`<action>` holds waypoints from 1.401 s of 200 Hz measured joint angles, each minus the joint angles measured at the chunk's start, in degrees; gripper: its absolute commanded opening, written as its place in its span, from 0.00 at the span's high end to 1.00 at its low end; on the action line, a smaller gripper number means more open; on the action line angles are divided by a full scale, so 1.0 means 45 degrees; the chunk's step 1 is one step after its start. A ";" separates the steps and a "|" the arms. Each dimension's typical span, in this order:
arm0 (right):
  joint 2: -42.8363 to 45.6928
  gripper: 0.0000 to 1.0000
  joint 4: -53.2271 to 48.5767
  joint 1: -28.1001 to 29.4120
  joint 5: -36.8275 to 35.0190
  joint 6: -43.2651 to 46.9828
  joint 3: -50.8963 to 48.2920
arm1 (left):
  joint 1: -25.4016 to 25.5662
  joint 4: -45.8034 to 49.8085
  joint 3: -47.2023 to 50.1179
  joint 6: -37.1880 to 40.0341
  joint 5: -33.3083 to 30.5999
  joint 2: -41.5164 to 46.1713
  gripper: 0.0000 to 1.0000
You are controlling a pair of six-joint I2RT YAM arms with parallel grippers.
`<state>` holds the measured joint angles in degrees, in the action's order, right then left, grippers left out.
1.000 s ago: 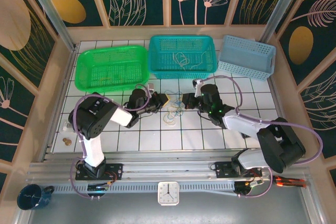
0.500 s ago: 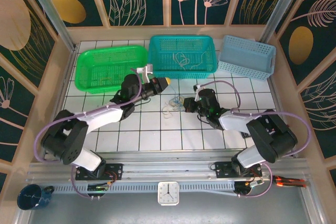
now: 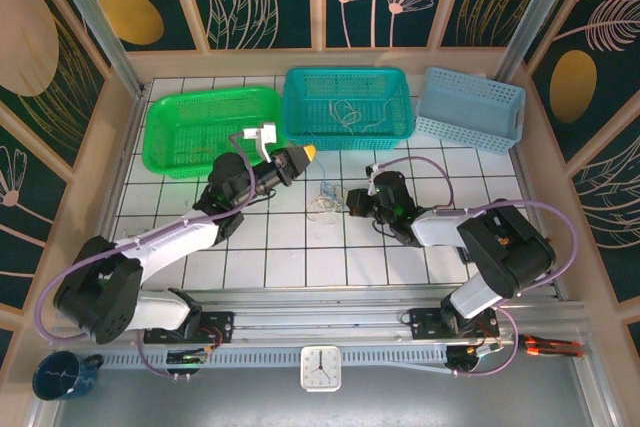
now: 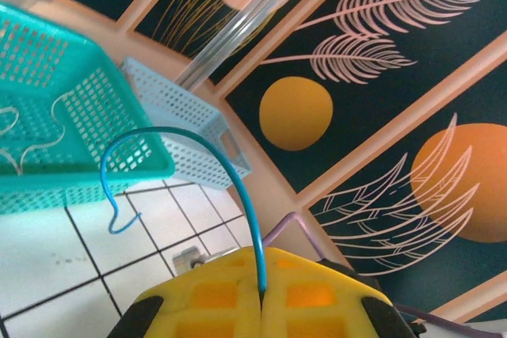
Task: Untangle the cables
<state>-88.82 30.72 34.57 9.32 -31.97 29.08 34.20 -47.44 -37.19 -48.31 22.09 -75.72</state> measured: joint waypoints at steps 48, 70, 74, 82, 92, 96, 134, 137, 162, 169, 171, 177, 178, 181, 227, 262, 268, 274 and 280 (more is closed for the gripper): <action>0.0102 0.53 -0.0937 0.0005 0.0510 0.0092 0.0631 | 0.0000 -0.1001 0.0578 0.0418 0.0000 0.0282 1.00; 0.0899 0.46 -0.1826 -0.0121 0.0515 0.0316 0.1078 | 0.0000 -0.1239 0.0986 0.0617 -0.0005 0.0301 1.00; 0.1088 0.45 -0.1972 -0.0189 0.0510 0.0301 0.1171 | 0.0000 -0.1263 0.1049 0.0665 -0.0005 0.0301 1.00; 0.1438 0.42 -0.2205 -0.0340 0.0505 0.0311 0.1331 | 0.0000 -0.1316 0.1127 0.0729 -0.0005 0.0301 1.00; 0.1831 0.37 -0.2419 -0.0583 0.0588 0.0325 0.1511 | 0.0000 -0.1360 0.1185 0.0792 -0.0005 0.0311 1.00; 0.2006 0.35 -0.2526 -0.0704 0.0612 0.0253 0.1588 | 0.0000 -0.1389 0.1219 0.0835 -0.0005 0.0321 1.00; 0.2861 0.22 -0.2948 -0.1481 0.1350 -0.0359 0.2259 | 0.0000 -0.1622 0.1574 0.1078 -0.0010 0.0515 1.00; 0.2885 0.22 -0.2948 -0.1491 0.1447 -0.0461 0.2307 | 0.0000 -0.1637 0.1603 0.1103 -0.0010 0.0534 1.00; 0.2992 0.18 -0.2793 -0.1496 0.2385 -0.1331 0.2603 | 0.0000 -0.1792 0.1792 0.1253 -0.0010 0.0602 1.00; 0.2992 0.18 -0.2647 -0.1496 0.2642 -0.1627 0.2628 | 0.0000 -0.1817 0.1817 0.1287 -0.0015 0.0607 1.00; 0.2992 0.18 -0.2594 -0.1496 0.2715 -0.1710 0.2623 | 0.0000 -0.1812 0.1826 0.1302 -0.0010 0.0607 1.00; 0.2992 0.18 -0.2477 -0.1496 0.2943 -0.1987 0.2628 | 0.0000 -0.1846 0.1846 0.1321 -0.0015 0.0607 1.00; 0.2992 0.18 -0.2453 -0.1496 0.2977 -0.2021 0.2623 | 0.0000 -0.1846 0.1851 0.1321 -0.0015 0.0607 1.00; 0.2992 0.18 -0.2390 -0.1491 0.3079 -0.2123 0.2628 | 0.0000 -0.1860 0.1865 0.1336 -0.0010 0.0607 1.00; 0.2963 0.16 -0.0937 -0.1292 0.4211 -0.3939 0.2623 | 0.0000 -0.2030 0.1923 0.1404 -0.0010 0.0607 1.00; 0.2419 0.16 -0.0364 -0.0899 0.4250 -0.4386 0.2623 | 0.0000 -0.2084 0.1933 0.1404 -0.0010 0.0607 1.00; 0.2249 0.17 -0.0243 -0.0865 0.4240 -0.4464 0.2623 | 0.0000 -0.2084 0.1933 0.1404 -0.0010 0.0607 1.00; 0.2035 0.17 -0.0097 -0.0850 0.4240 -0.4600 0.2623 | 0.0000 -0.2084 0.1933 0.1404 -0.0010 0.0607 1.00; 0.1836 0.18 0.0058 -0.0845 0.4240 -0.4707 0.2623 | 0.0000 -0.2084 0.1933 0.1404 -0.0010 0.0607 1.00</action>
<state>-80.55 30.98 30.76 28.40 -53.15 40.88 34.20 -56.82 -28.49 -42.00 22.04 -72.99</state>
